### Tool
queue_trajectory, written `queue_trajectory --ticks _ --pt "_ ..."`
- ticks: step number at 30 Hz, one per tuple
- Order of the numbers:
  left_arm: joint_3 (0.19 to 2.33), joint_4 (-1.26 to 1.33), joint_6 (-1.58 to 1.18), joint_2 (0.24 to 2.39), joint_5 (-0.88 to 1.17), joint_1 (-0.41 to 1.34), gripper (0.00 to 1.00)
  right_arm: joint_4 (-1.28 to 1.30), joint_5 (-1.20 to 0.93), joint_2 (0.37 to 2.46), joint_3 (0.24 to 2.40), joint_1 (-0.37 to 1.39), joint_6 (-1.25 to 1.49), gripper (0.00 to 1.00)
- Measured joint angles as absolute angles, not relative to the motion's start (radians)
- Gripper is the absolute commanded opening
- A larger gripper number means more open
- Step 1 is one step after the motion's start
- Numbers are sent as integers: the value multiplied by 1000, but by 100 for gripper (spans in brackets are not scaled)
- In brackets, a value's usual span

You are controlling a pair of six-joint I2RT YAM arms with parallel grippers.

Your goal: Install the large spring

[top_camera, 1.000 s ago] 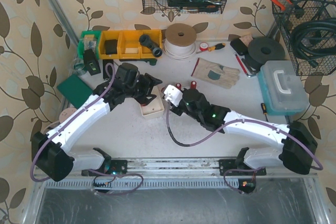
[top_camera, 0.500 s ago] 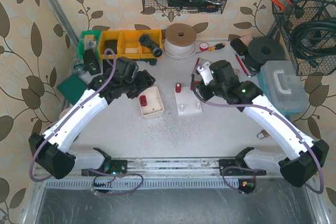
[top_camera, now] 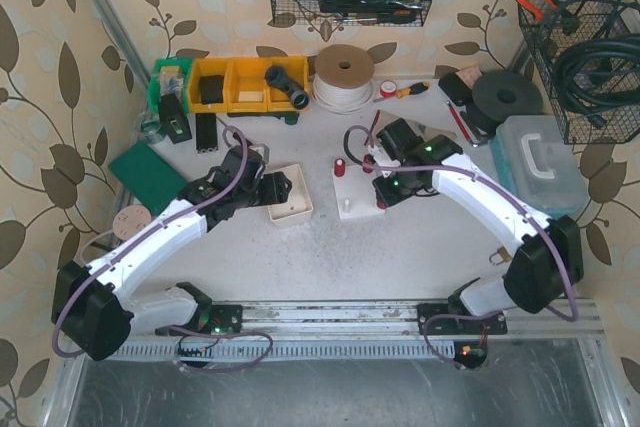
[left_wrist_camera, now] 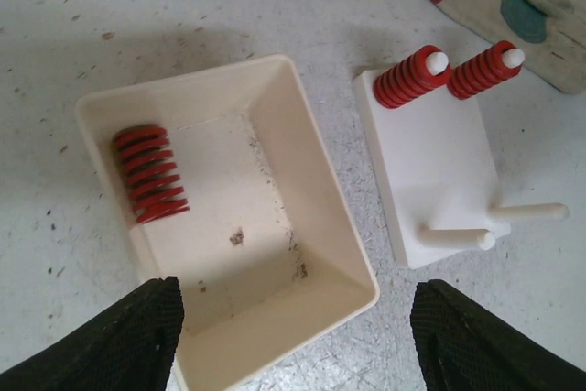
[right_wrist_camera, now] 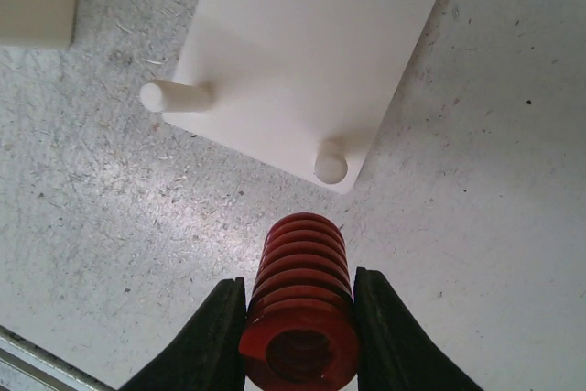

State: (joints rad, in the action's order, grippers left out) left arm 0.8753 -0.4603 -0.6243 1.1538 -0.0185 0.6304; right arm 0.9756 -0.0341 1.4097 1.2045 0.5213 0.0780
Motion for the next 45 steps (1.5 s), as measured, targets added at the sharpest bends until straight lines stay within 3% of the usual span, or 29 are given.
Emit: queue_trajectory --ticks 10,42,45 --pt "782 -352 -599 1091 7 630 73 983 27 1519 1288 521 90 0" --pt "781 -321 -600 1117 0 630 72 900 30 1645 1290 535 116 0" --pt "781 -321 -600 1124 0 630 72 888 33 1649 1290 537 123 25"
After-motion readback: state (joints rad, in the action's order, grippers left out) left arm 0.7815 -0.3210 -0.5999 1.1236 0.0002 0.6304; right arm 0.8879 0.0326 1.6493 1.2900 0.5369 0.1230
